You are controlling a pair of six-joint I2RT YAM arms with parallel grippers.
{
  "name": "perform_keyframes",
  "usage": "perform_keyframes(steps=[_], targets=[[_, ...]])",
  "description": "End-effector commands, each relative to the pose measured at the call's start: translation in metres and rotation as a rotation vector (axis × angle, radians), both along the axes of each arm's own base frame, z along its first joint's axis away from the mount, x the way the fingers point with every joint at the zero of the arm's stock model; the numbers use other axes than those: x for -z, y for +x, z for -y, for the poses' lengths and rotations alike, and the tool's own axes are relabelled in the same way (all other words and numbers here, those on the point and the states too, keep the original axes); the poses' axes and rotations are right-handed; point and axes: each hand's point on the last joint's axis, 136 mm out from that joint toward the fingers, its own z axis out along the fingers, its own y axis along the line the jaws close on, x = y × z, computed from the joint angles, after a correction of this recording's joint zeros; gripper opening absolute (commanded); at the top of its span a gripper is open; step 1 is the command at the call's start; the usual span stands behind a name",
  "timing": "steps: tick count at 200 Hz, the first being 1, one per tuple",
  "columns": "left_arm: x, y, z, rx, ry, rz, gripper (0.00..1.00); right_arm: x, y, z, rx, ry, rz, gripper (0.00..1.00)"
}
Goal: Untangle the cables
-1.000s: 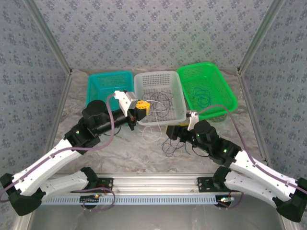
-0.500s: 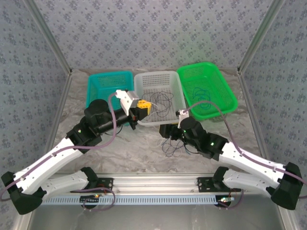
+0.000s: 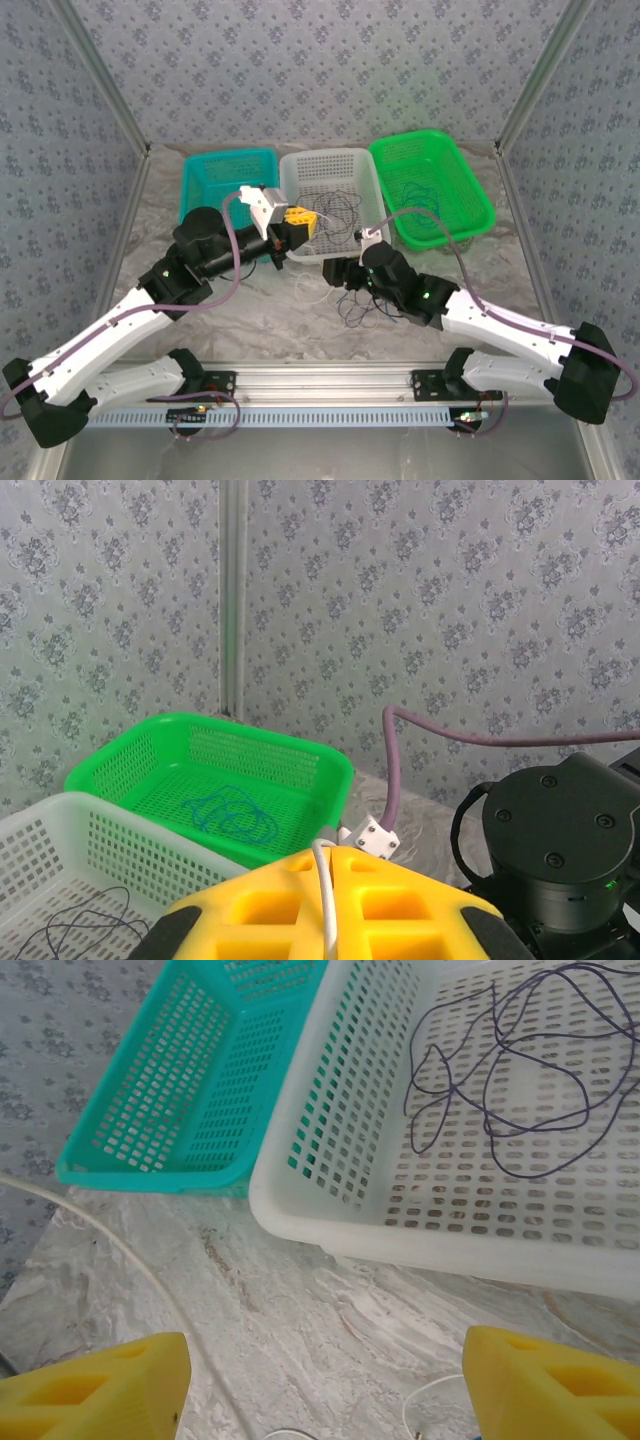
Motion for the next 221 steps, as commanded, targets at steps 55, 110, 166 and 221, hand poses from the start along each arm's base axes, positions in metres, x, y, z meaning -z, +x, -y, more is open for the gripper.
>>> perform_keyframes(steps=[55, 110, 166, 221], targets=[[-0.026, -0.003, 0.003, 0.022, -0.069, 0.036, 0.08, 0.002, -0.001, -0.009, -0.024, 0.016, -0.001, 0.72], [-0.034, -0.009, 0.006, 0.056, -0.103, 0.035, 0.08, 0.027, 0.016, -0.004, 0.063, -0.103, -0.035, 0.64], [-0.048, -0.016, 0.001, 0.069, -0.150, 0.056, 0.08, 0.057, 0.028, -0.011, 0.108, -0.166, -0.084, 0.62], [-0.056, -0.021, -0.004, 0.068, -0.173, 0.077, 0.08, 0.070, 0.028, -0.008, 0.142, -0.175, -0.101, 0.57]])
